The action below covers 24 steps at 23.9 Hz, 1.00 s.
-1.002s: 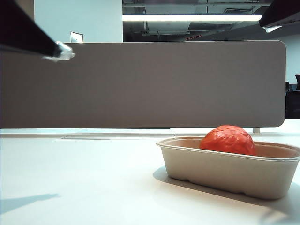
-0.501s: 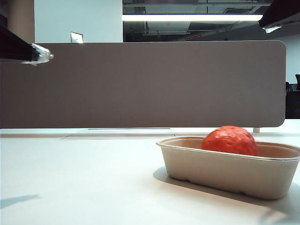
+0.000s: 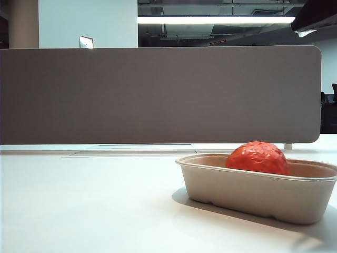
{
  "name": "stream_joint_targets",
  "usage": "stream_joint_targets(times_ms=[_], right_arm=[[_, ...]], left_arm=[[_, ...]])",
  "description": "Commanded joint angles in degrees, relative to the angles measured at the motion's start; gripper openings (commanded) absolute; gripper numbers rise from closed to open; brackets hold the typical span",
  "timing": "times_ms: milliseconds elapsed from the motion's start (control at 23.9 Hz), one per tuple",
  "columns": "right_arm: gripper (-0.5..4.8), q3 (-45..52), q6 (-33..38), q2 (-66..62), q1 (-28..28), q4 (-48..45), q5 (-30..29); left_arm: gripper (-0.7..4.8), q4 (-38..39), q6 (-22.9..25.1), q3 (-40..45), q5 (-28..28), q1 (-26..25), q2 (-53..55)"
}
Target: Pick up the orange and place it into the paper lunchbox.
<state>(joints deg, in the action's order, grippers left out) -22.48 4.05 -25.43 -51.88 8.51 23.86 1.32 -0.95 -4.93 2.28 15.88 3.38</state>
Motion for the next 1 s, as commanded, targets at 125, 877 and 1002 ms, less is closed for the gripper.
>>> stream_joint_targets(times_ms=[125,877,1002], right_arm=[[0.31,-0.2,0.0,0.0,-0.1,-0.7,0.0],[0.31,-0.2,0.0,0.0,-0.1,-0.6,0.0],[0.31,-0.2,0.0,0.0,-0.1,-0.6,0.0]], left_arm=[[-0.06,-1.1,0.3,1.9,-0.2,-7.3,-3.2],[-0.06,-2.3,-0.1,4.7,-0.4,-9.7,-3.2],[-0.06,-2.2,0.3,4.7,-3.8,-9.7,-3.2]])
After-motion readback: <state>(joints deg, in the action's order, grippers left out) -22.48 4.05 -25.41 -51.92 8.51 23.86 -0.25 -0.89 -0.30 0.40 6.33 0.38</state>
